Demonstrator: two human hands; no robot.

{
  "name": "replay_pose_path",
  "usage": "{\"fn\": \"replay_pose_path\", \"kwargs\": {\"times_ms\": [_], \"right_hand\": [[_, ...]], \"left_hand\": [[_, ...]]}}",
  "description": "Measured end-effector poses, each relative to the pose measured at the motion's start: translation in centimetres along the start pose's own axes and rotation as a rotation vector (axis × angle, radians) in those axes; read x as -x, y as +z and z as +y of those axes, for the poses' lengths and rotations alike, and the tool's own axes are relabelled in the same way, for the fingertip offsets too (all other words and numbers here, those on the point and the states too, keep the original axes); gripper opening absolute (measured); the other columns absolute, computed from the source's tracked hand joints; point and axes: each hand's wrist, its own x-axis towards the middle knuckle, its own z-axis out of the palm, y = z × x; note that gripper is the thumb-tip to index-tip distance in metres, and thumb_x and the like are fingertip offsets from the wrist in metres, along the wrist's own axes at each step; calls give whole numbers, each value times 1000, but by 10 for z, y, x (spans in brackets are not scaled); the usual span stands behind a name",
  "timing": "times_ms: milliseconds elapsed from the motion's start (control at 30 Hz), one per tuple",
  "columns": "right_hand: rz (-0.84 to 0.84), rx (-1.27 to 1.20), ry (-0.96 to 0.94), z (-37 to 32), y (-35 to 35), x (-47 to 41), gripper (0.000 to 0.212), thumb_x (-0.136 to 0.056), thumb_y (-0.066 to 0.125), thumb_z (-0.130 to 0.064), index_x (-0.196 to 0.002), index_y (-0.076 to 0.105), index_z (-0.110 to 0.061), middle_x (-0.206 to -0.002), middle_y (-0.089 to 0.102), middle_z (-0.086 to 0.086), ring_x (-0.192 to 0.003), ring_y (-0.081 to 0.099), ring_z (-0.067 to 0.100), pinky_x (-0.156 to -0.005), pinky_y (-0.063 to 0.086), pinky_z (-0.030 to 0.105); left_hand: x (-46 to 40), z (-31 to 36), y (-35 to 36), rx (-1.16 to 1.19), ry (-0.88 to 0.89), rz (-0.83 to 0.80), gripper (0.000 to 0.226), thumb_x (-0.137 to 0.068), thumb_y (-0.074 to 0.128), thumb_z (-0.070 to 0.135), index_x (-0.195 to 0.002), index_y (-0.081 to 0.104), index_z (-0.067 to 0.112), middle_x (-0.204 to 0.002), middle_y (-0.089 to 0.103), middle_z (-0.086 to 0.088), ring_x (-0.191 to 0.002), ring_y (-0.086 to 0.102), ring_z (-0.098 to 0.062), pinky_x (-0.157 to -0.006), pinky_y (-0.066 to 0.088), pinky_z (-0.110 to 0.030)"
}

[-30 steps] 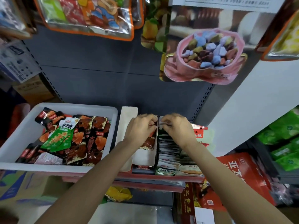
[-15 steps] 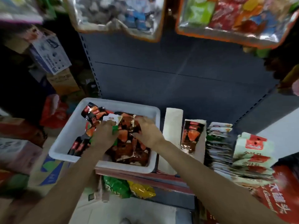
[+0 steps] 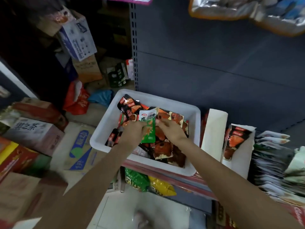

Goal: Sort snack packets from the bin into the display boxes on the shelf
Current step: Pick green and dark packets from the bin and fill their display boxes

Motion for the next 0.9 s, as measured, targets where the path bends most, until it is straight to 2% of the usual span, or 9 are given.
{"fn": "replay_pose_path", "kwargs": {"times_ms": [67,133,233,333,400,500,633,767,900], "right_hand": [[65,-334,89,0,-2,0,35,-97,49,-34,-121,56,-11,-121,62,13,-105,62,29,-93,51,39],[106,-660,170,2,-12,8,8,-97,48,-10,-100,56,-12,-102,65,14,-76,65,23,-64,59,29],[194,-778,128,18,-37,23,20,-94,45,3,-83,53,-12,-87,64,10,-69,63,18,-48,54,22],[286,-767,2,34,-73,41,21,-91,44,7,-85,53,-12,-72,63,3,-63,62,14,-51,53,23],[329,-736,-59,48,-103,55,24,-90,44,7,-85,54,-14,-72,63,2,-66,62,12,-58,55,24],[344,-718,-136,76,-145,78,23,-92,45,7,-89,54,-13,-79,59,6,-69,61,7,-63,56,21],[421,-628,-210,113,-198,110,11,-81,59,-2,-89,59,-8,-72,49,25,-77,51,20,-74,45,33],[460,-527,-241,145,-245,132,23,-78,65,7,-86,63,-15,-72,71,-12,-72,63,-1,-70,49,15],[472,-287,-255,177,-267,144,21,-82,61,11,-94,65,-6,-86,70,1,-75,64,-1,-74,50,17]], "left_hand": [[5,10,0,91,155,-7,23,-96,51,14,-110,68,7,-96,70,-13,-76,61,-22,-72,48,-26],[6,22,4,171,271,-56,27,-89,62,24,-112,69,11,-115,67,-5,-98,63,-17,-92,49,-34],[1,45,7,358,175,-77,47,-74,74,45,-114,68,20,-129,54,8,-119,47,-9,-105,32,-29],[-6,77,14,583,58,-62,73,-70,75,52,-133,48,27,-135,42,10,-124,40,-6,-103,30,-28],[-13,101,25,669,21,-123,83,-72,80,37,-140,35,24,-132,45,4,-116,48,-10,-99,39,-29],[-25,147,47,706,113,-238,52,-75,76,3,-120,52,12,-102,63,-5,-83,61,-4,-80,48,-28],[-34,218,71,474,180,-92,15,-76,72,4,-87,62,1,-71,61,-12,-61,50,-14,-58,38,-27],[-38,271,101,531,197,-51,21,-76,72,6,-96,68,7,-84,72,-9,-74,65,-25,-69,53,-36],[-34,304,119,435,202,-80,28,-76,73,9,-104,69,13,-94,72,-5,-85,66,-20,-76,52,-32]]}}
